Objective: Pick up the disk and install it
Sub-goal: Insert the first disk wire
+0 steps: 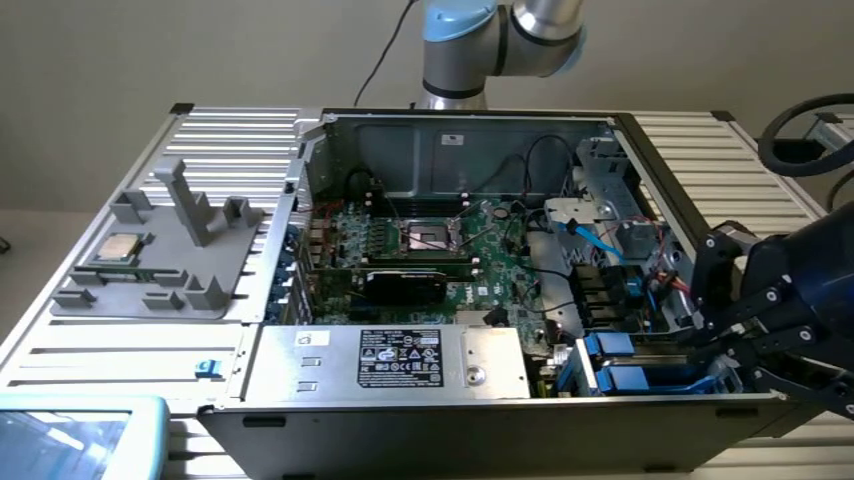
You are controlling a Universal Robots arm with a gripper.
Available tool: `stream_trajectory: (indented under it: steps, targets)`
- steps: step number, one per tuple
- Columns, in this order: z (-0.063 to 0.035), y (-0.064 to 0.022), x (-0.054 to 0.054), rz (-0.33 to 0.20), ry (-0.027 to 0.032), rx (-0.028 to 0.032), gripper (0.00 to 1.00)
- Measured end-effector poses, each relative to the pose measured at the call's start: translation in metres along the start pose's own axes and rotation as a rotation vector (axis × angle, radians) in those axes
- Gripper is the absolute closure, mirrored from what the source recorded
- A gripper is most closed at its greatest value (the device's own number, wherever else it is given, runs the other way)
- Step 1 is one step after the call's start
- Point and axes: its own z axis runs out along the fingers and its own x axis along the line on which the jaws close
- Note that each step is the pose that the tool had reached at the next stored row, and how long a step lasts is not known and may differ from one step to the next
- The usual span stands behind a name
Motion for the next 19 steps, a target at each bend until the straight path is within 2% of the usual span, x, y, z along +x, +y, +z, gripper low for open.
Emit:
stream_trajectory:
  steps: [2, 5, 6, 7, 9, 13, 15, 16, 17, 18, 19]
  targets:
    - [-0.0032, 0.0005, 0.003, 0.001, -0.0098, 0.0045, 0.84]
    - [-0.0066, 0.0012, 0.007, 0.003, -0.0277, 0.0129, 0.84]
    - [-0.0072, 0.0013, 0.008, 0.003, -0.0353, 0.0164, 0.84]
    - [-0.0073, 0.0015, 0.008, 0.004, -0.0454, 0.0211, 0.84]
    - [-0.0072, 0.0016, 0.009, 0.007, -0.0756, 0.0347, 0.84]
    - [-0.0069, 0.0019, 0.010, 0.013, -0.1439, 0.0636, 0.84]
    - [-0.0066, 0.0021, 0.011, 0.016, -0.1765, 0.0774, 0.84]
    - [-0.0064, 0.0023, 0.012, 0.017, -0.1908, 0.0834, 0.84]
    - [-0.0061, 0.0026, 0.013, 0.018, -0.2009, 0.0875, 0.84]
    - [-0.0060, 0.0030, 0.015, 0.018, -0.2053, 0.0894, 0.84]
    - [-0.0059, 0.0033, 0.016, 0.018, -0.2068, 0.0900, 0.84]
